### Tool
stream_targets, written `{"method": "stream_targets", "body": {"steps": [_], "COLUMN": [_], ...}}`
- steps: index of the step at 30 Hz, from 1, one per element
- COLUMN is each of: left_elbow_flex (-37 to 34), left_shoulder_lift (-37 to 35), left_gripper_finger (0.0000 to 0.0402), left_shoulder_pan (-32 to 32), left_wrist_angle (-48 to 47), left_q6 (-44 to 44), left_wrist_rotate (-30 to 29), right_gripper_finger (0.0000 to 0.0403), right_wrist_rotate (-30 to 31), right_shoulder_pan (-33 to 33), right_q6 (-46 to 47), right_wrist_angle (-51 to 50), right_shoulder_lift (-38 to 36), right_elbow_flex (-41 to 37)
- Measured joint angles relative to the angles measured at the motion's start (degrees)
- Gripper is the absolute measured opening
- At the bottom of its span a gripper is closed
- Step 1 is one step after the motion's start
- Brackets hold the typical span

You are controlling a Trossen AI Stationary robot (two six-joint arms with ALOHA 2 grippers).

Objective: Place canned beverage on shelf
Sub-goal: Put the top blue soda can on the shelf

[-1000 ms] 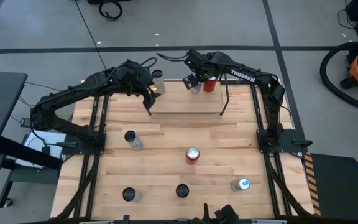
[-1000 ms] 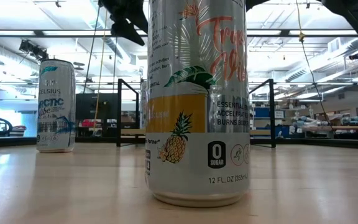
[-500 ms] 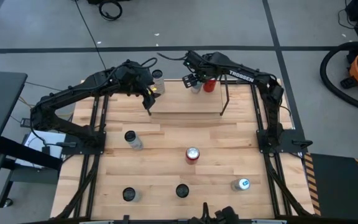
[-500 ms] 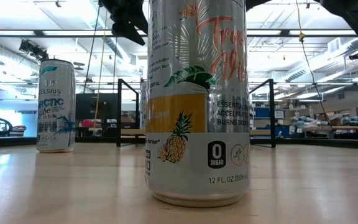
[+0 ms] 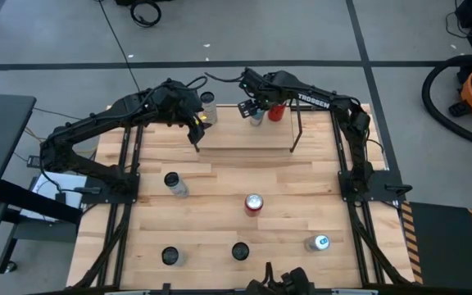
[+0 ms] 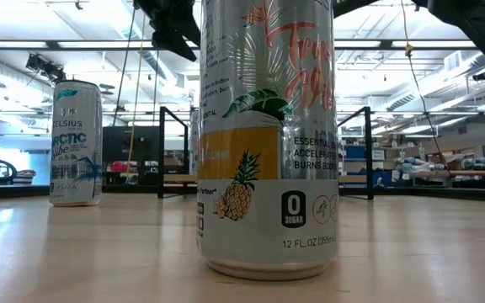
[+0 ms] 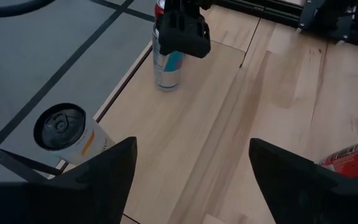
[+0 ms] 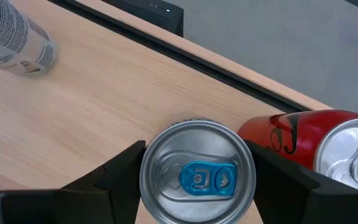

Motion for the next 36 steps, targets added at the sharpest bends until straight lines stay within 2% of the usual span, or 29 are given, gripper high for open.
{"method": "stream_targets", "body": {"steps": [18, 32, 36], "left_elbow_flex": [0.0, 0.0, 0.0], "left_shoulder_lift": [0.0, 0.0, 0.0], "left_gripper_finger": [0.0311, 0.0311, 0.0311], "left_shoulder_pan": [0.0, 0.0, -0.01], "left_wrist_angle": [-0.02, -0.02, -0.04], "left_q6": [0.07, 0.18, 0.17], "left_wrist_rotate": [0.0, 0.0, 0.0], "right_gripper_finger": [0.0266, 0.0312, 0.0313], "right_wrist_rotate": [-1.67, -1.77, -4.76], "right_shoulder_pan": [-1.14, -1.12, -1.5], "right_q6": [-0.15, -2.18, -6.83], "right_wrist_angle": [3.42, 4.13, 3.48], "right_shoulder_lift": [0.1, 0.13, 0.13], "right_elbow_flex": [-0.15, -0.15, 0.63]}}
